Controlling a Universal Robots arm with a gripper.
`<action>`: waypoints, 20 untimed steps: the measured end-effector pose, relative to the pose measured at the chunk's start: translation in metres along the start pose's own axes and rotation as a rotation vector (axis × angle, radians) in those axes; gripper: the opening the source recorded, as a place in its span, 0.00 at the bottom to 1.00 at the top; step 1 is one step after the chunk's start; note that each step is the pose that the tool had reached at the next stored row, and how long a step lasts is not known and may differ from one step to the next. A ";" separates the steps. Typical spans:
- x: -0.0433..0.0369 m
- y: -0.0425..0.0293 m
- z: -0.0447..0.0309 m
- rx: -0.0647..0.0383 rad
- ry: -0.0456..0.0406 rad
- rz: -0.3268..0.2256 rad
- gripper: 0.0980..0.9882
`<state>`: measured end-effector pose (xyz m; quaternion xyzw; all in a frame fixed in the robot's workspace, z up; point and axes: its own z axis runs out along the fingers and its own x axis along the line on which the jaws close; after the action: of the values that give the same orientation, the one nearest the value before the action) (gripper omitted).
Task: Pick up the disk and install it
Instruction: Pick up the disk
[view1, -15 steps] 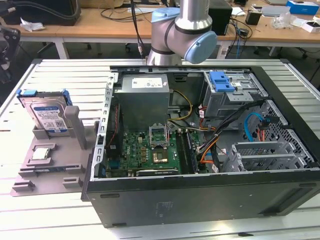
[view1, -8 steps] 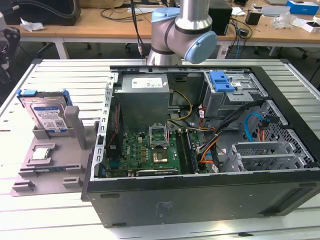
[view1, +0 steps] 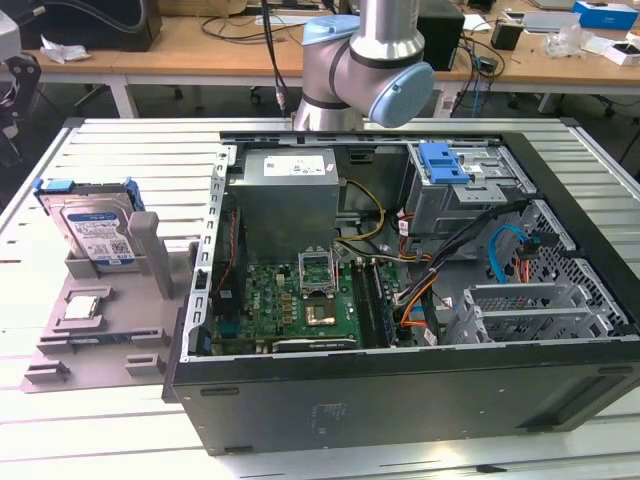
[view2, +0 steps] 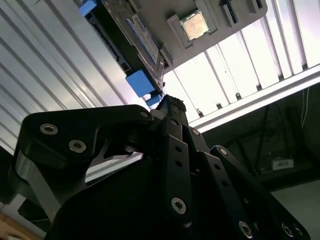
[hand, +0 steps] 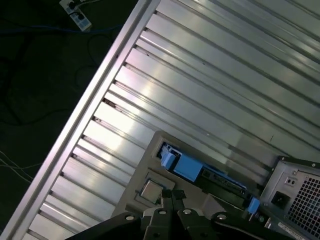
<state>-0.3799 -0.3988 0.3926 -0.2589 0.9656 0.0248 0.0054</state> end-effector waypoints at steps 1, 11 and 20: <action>0.0000 0.0000 0.0000 0.000 0.0005 -0.010 0.01; 0.0000 0.0000 0.0000 -0.003 0.0056 -0.125 0.01; 0.0000 0.0000 0.0000 -0.005 0.0100 -0.223 0.01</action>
<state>-0.3799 -0.3988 0.3926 -0.3650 0.9307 0.0252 0.0027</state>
